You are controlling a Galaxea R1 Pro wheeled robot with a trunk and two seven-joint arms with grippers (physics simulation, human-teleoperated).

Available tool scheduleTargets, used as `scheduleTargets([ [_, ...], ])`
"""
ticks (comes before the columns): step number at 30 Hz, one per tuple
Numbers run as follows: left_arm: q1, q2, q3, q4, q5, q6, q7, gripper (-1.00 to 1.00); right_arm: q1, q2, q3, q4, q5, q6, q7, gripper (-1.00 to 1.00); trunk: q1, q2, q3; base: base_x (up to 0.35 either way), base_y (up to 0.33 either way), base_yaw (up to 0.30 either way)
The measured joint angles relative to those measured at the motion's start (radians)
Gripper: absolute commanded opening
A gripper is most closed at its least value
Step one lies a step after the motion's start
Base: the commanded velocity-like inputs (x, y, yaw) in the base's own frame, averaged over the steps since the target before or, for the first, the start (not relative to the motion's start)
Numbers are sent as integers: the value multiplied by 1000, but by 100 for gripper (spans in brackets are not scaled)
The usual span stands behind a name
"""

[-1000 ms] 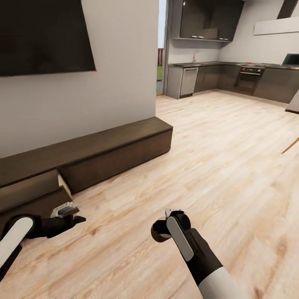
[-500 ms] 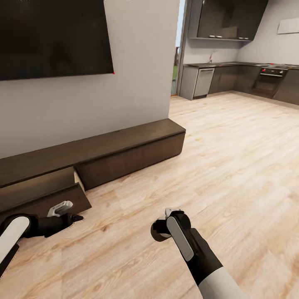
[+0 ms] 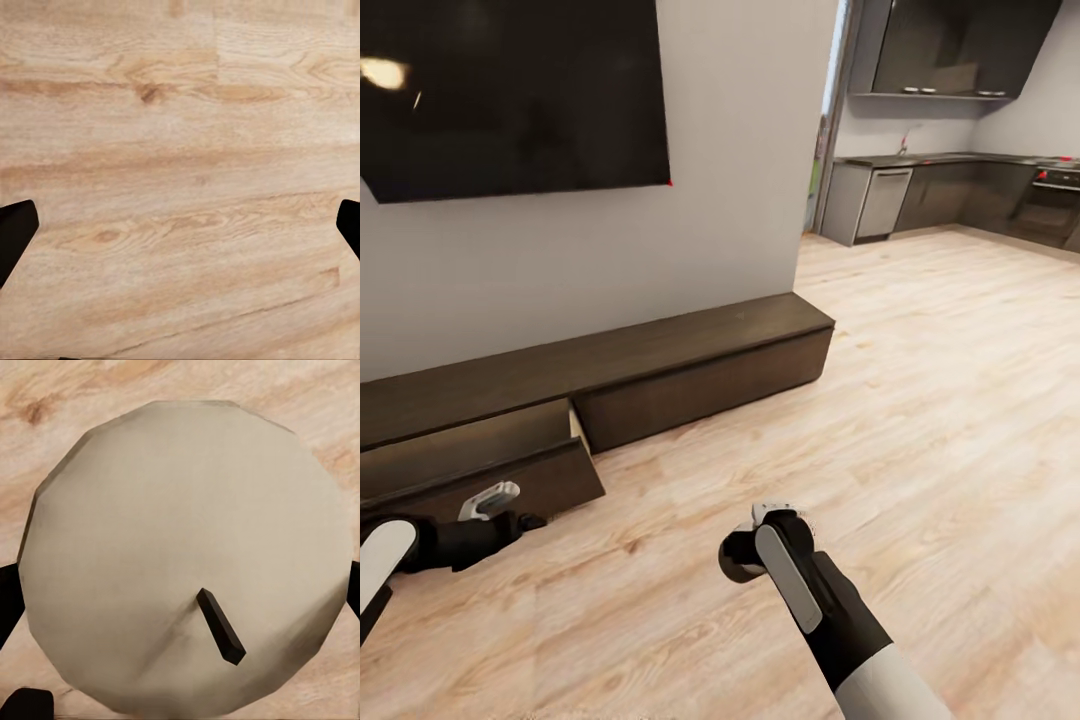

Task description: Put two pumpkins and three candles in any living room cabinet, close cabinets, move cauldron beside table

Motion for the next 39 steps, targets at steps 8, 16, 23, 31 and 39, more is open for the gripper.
scheduleTargets([
  [8,-1,25,-1,72,-60,-1,11,100,0,0,18,3,4,2,-2,-100,0,0,-3,0,0,285],
  [16,-2,27,-8,63,-167,-9,3,100,0,0,18,3,6,3,-2,-100,0,0,-7,-52,57,285],
  [23,-2,28,-3,61,-185,-10,-1,100,0,0,18,3,4,-2,1,-100,0,0,-12,-193,258,247],
  [31,-2,29,18,62,-187,-12,-1,100,0,0,15,1,4,-11,4,-100,0,0,-15,-24,313,39],
  [39,-2,29,41,62,-186,-11,-19,100,-1,0,15,1,5,-10,6,-100,0,0,-15,115,317,1],
])
